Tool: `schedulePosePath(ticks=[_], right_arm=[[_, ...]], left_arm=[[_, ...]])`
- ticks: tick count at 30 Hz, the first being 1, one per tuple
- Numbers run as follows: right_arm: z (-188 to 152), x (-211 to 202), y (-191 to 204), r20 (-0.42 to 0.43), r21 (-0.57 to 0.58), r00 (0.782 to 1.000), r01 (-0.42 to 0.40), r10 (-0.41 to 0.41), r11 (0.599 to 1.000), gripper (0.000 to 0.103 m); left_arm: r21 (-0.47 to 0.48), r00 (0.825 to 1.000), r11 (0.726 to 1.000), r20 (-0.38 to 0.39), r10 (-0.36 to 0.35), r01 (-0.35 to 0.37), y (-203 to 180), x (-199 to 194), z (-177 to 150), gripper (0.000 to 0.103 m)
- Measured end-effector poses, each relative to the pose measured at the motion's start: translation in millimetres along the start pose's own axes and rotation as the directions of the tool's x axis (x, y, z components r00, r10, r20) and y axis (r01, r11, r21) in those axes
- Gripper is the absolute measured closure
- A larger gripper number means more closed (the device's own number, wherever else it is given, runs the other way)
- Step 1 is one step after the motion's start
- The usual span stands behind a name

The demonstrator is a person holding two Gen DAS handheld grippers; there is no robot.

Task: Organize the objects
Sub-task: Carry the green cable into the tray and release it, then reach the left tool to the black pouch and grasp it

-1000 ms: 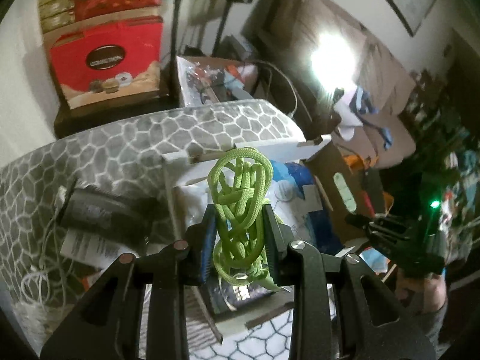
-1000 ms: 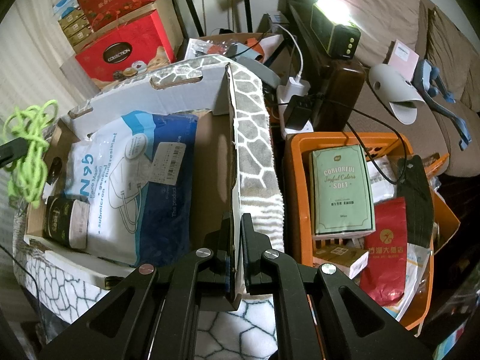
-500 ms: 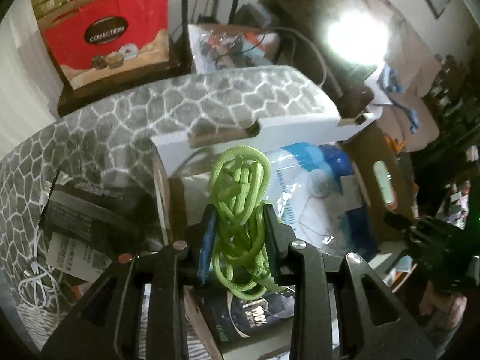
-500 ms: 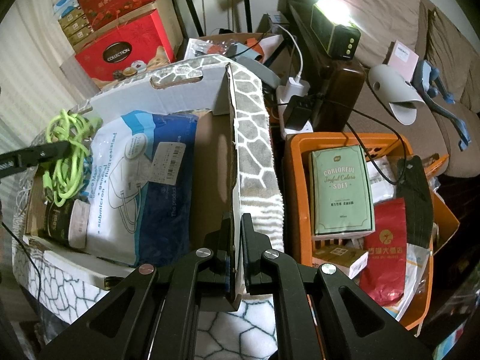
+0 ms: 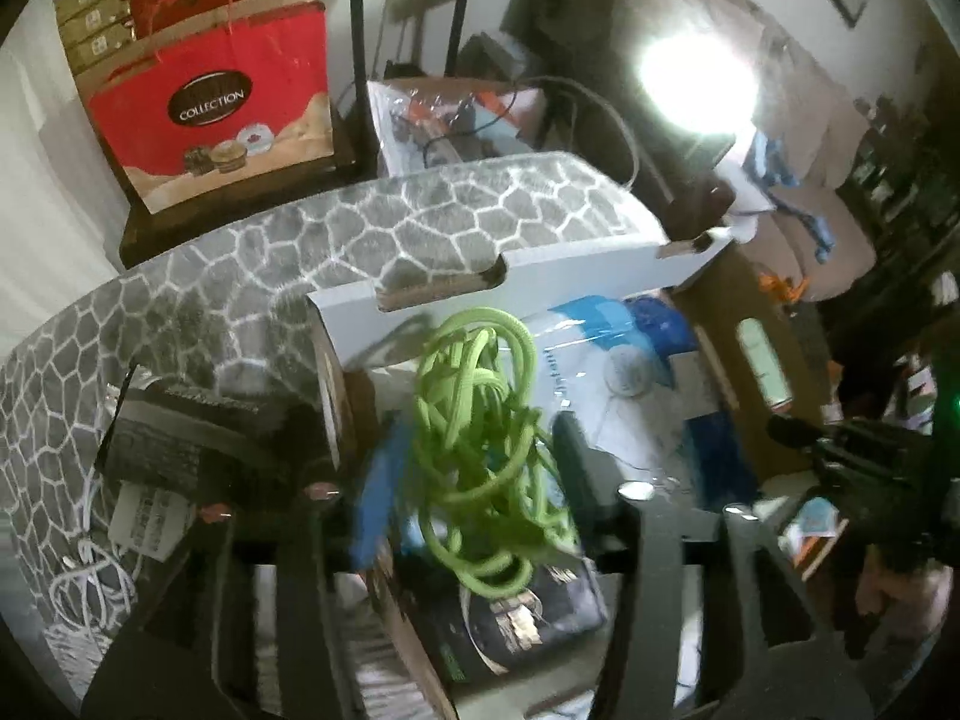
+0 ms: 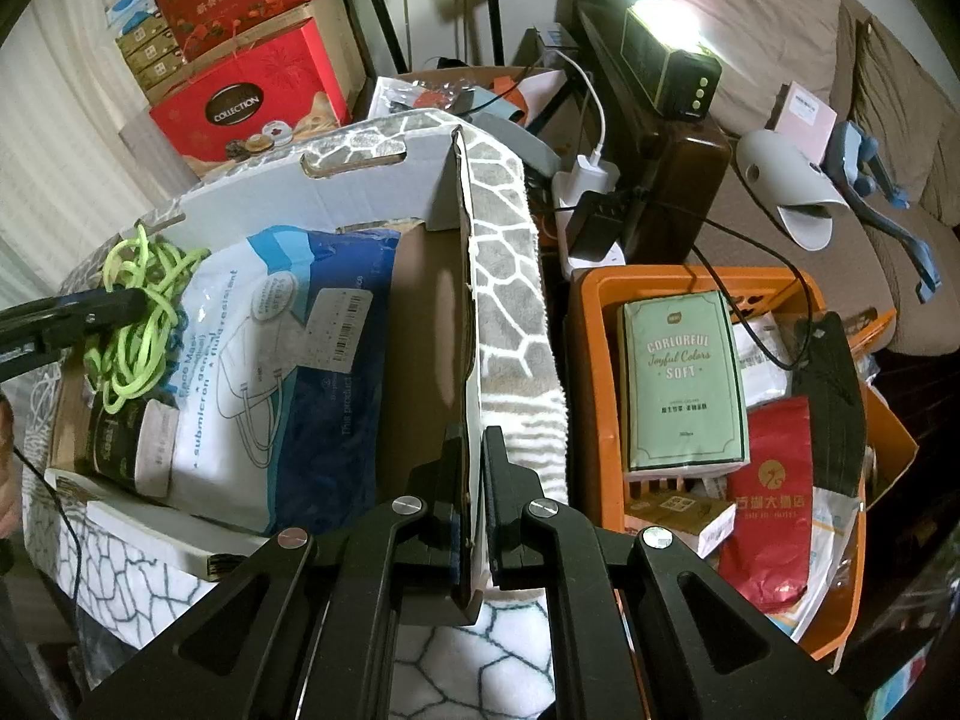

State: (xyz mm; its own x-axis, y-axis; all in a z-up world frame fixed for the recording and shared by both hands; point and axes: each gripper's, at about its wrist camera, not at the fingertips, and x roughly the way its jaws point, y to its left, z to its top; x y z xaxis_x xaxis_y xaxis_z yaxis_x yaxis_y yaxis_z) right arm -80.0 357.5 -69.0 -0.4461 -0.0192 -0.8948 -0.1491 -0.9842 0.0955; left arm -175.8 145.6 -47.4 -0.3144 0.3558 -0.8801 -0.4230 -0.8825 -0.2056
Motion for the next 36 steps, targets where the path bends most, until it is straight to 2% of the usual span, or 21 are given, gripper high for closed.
schedulePosePath(ticks=[1, 2, 5, 9, 11, 16, 18, 23, 27, 32, 36], right_arm=[[-0.1, 0.0, 0.2, 0.000, 0.000, 1.000, -0.001, 0.001, 1.000, 0.098], [0.1, -0.2, 0.4, 0.001, 0.000, 1.000, 0.000, 0.000, 1.000, 0.098], [-0.2, -0.1, -0.3, 0.000, -0.002, 1.000, 0.000, 0.000, 1.000, 0.098], [-0.1, 0.0, 0.0, 0.000, -0.001, 1.000, -0.001, 0.001, 1.000, 0.098], [-0.1, -0.2, 0.1, 0.000, -0.003, 1.000, 0.000, 0.000, 1.000, 0.098], [-0.3, 0.0, 0.1, 0.000, -0.002, 1.000, 0.000, 0.000, 1.000, 0.098], [-0.4, 0.0, 0.4, 0.000, -0.002, 1.000, 0.001, -0.001, 1.000, 0.098], [-0.9, -0.3, 0.5, 0.001, -0.002, 1.000, 0.000, 0.000, 1.000, 0.098], [-1.1, -0.1, 0.8, 0.001, -0.003, 1.000, 0.000, 0.000, 1.000, 0.097], [-1.3, 0.0, 0.6, 0.000, -0.004, 1.000, 0.001, -0.001, 1.000, 0.097], [-1.4, 0.0, 0.7, 0.000, -0.004, 1.000, 0.001, -0.001, 1.000, 0.097]], left_arm=[[-0.008, 1.000, 1.000, 0.008, -0.015, 0.015, 1.1, -5.7, -1.3, 0.036], [-0.017, 0.999, 0.999, 0.020, -0.033, 0.034, 2.9, -12.5, -2.9, 0.033], [-0.041, 0.996, 0.996, 0.045, -0.074, 0.075, 10.7, -32.3, -6.8, 0.031], [-0.090, 0.995, 0.993, 0.073, -0.074, 0.080, 31.0, -55.1, -12.1, 0.025], [-0.112, 0.995, 0.991, 0.086, -0.058, 0.068, 43.2, -63.8, -14.8, 0.019], [-0.168, 0.996, 0.985, 0.093, -0.005, 0.021, 78.7, -78.1, -25.5, 0.017], [-0.189, 0.996, 0.982, 0.086, 0.019, -0.002, 94.9, -82.0, -32.3, 0.011], [-0.228, 0.996, 0.973, 0.076, 0.041, -0.022, 124.0, -87.5, -48.0, 0.009], [-0.291, 0.997, 0.957, 0.069, 0.020, 0.001, 150.3, -86.3, -56.3, 0.008], [-0.337, 0.998, 0.941, 0.067, 0.005, 0.018, 169.4, -76.1, -54.1, 0.008], [-0.343, 0.999, 0.939, 0.048, 0.000, 0.016, 169.7, -57.7, -44.0, 0.008]])
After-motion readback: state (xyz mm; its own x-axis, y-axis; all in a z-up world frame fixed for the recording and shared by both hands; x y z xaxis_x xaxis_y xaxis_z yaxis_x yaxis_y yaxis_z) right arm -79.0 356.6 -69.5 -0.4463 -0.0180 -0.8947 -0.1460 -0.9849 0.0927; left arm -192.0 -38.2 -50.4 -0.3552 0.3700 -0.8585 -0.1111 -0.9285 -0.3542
